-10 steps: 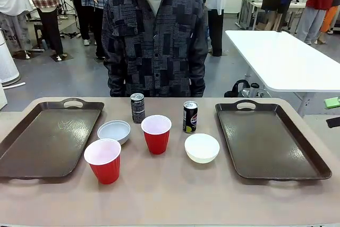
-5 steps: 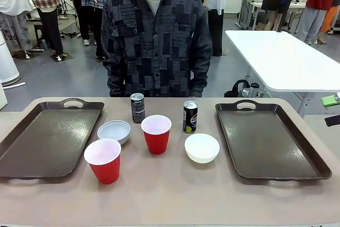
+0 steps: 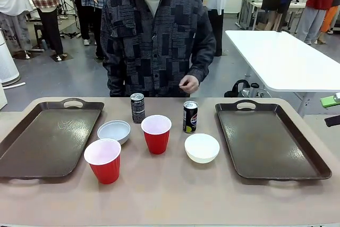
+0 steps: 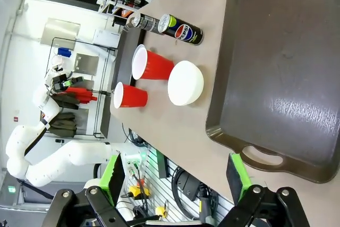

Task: Prepare tableware on both trays.
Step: Pick up a Picnic Bowl from the table and place it on a Handle tray.

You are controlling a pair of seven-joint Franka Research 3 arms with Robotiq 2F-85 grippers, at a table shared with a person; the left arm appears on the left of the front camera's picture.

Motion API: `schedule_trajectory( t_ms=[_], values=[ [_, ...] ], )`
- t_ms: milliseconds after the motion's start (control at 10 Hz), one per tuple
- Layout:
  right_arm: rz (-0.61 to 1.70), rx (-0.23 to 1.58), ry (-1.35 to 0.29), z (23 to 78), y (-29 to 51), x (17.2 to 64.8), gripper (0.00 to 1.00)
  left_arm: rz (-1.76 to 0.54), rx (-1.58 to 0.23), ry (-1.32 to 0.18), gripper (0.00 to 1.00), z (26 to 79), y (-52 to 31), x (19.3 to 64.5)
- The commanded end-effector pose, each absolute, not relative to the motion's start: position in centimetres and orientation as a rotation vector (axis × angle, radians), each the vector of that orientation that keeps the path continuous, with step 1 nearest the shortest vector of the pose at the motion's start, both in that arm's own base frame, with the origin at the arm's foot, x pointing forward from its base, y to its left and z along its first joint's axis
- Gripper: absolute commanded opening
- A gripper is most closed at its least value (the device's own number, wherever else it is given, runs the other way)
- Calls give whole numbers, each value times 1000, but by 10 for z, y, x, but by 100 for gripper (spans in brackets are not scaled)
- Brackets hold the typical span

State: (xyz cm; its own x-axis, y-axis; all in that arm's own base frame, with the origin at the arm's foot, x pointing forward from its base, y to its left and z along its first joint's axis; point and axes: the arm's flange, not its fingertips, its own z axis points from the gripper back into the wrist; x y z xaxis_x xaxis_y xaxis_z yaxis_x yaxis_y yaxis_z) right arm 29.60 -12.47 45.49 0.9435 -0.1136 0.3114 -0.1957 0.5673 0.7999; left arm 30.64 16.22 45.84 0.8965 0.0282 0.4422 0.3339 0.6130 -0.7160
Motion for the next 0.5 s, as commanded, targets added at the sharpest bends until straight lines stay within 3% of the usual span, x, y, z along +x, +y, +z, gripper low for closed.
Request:
schedule_trajectory(
  t_ms=[0, 400],
  values=[
    [54, 982, -351, 455, -125, 296, 100, -184, -910, -435, 100, 458, 162, 306],
    [54, 982, -351, 455, -125, 296, 100, -184, -910, -435, 100, 458, 162, 306]
  ],
)
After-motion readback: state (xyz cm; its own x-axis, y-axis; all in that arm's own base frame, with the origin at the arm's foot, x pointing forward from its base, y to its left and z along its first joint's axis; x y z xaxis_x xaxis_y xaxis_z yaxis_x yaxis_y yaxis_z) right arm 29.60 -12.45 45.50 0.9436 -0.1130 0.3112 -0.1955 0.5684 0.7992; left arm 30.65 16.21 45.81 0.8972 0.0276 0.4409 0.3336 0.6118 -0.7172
